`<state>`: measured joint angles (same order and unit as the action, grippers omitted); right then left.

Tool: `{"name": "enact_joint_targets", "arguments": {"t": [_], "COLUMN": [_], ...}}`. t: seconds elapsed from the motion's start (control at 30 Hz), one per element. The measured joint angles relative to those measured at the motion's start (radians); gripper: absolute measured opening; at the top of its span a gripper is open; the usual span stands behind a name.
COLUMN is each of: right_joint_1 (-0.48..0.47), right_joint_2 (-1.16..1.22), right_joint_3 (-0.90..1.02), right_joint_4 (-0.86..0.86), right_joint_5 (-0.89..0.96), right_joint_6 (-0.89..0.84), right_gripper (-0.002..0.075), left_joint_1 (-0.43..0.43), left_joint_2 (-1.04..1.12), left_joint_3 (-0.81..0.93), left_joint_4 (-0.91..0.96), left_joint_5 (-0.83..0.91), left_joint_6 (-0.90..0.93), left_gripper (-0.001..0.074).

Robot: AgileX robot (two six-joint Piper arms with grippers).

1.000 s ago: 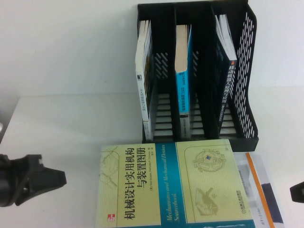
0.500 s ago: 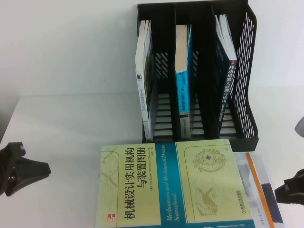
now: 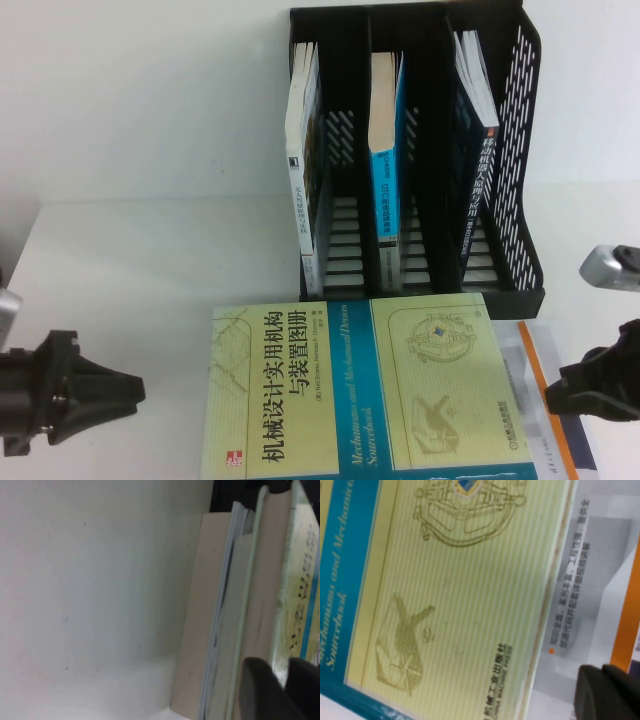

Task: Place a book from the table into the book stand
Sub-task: Push book with right arm

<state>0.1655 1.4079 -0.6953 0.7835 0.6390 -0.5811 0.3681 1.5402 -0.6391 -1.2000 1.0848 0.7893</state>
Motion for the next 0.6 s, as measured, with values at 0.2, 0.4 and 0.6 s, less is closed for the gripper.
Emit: {"name": "enact_joint_targets", "arguments": {"t": [0.2, 0.4, 0.6], "right_joint_1": [0.000, 0.000, 0.000], "right_joint_2": [0.072, 0.124, 0.160], "right_joint_3": [0.000, -0.005, -0.038], "right_joint_4": [0.086, 0.132, 0.152], "right_joint_5": [-0.003, -0.003, 0.042], "right_joint_6": [-0.066, -0.082, -0.087], "right_gripper": [-0.0003, -0.0003, -0.0003], "left_joint_1": [-0.065, -0.139, -0.216], "left_joint_2": [0.103, 0.196, 0.260], "left_joint_3": [-0.002, -0.006, -0.009], "left_joint_4": [-0.026, -0.122, -0.231], "left_joint_5": [0.024, 0.061, 0.063], "left_joint_6": [0.030, 0.118, 0.196], "left_gripper": [0.0475, 0.0629, 0.0643]}}
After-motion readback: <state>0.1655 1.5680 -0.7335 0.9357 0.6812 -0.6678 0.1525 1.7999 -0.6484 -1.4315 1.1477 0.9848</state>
